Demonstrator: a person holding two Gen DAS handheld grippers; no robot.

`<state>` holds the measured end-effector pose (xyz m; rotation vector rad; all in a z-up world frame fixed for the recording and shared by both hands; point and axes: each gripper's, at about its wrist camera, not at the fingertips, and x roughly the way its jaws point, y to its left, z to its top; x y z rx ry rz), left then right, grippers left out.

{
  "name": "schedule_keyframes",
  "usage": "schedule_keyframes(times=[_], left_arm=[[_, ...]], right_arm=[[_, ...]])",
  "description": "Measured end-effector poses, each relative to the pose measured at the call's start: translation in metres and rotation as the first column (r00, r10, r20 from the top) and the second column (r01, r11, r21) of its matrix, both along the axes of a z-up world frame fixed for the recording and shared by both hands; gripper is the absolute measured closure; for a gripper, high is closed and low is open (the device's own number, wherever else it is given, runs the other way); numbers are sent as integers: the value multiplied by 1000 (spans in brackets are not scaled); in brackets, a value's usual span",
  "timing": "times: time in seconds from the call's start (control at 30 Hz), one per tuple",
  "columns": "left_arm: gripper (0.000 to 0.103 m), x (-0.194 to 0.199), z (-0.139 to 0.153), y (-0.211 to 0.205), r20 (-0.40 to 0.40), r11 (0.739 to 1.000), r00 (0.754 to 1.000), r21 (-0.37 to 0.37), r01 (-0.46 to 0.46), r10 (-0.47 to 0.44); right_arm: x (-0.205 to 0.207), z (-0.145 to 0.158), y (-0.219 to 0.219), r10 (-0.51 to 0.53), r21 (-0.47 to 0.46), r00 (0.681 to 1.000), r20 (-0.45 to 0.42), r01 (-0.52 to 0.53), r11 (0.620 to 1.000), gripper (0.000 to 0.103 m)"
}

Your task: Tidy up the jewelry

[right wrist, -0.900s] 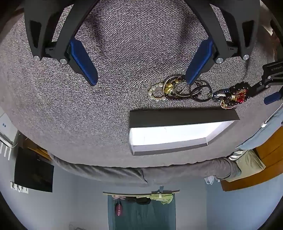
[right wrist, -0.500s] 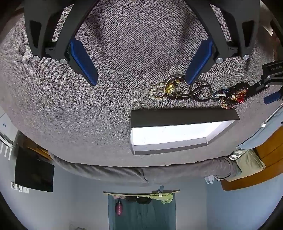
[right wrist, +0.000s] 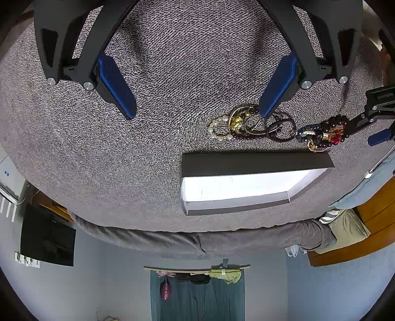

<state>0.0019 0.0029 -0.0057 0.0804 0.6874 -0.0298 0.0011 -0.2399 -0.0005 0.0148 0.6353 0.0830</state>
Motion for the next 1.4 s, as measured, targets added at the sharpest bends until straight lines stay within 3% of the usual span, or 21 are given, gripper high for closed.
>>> schedule_keyframes(times=[1.4], left_arm=[[4,0,3,1,-1,1000,1000,0,0,0]], right_arm=[[0,-2,2,0,-2,1000,-3,0,1000,5]])
